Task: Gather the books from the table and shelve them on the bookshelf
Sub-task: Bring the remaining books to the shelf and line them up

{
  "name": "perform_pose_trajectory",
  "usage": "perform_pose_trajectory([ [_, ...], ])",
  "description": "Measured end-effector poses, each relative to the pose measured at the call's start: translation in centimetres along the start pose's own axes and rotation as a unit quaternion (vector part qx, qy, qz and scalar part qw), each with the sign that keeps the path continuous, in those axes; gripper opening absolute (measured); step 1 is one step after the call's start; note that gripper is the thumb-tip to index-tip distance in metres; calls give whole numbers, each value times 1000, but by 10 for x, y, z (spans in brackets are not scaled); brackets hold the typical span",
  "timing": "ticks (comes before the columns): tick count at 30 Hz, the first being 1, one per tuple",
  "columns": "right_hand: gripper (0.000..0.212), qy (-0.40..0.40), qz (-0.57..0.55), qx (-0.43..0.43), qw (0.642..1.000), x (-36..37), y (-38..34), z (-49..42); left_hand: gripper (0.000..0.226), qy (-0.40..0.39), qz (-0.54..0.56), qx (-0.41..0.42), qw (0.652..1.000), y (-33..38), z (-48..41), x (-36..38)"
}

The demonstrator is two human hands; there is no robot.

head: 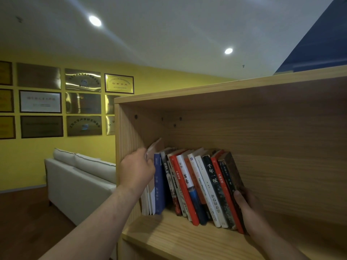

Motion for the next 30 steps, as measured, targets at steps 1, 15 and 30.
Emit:
perform_pose_trajectory([
  [1,92,2,3,-2,1000,0,-1,0,6,14,35,-11,999,-3,6,-5],
  [15,93,-6,3,-13,1000,2,-5,3,36,142,217,-124,958,-44,79,-56],
  [30,114,-67,81,46,993,9,-6,9,37,79,358,-280,887,-51,120,14],
])
Point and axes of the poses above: each hand's wrist, its own z-axis away from the middle knuckle, its own x-axis out of the palm, y = z × x, the point moved 9 cm from there along -z, towards the middle knuckle, and after that the axes turned 7 degrees about x, right-handed, at the moved point
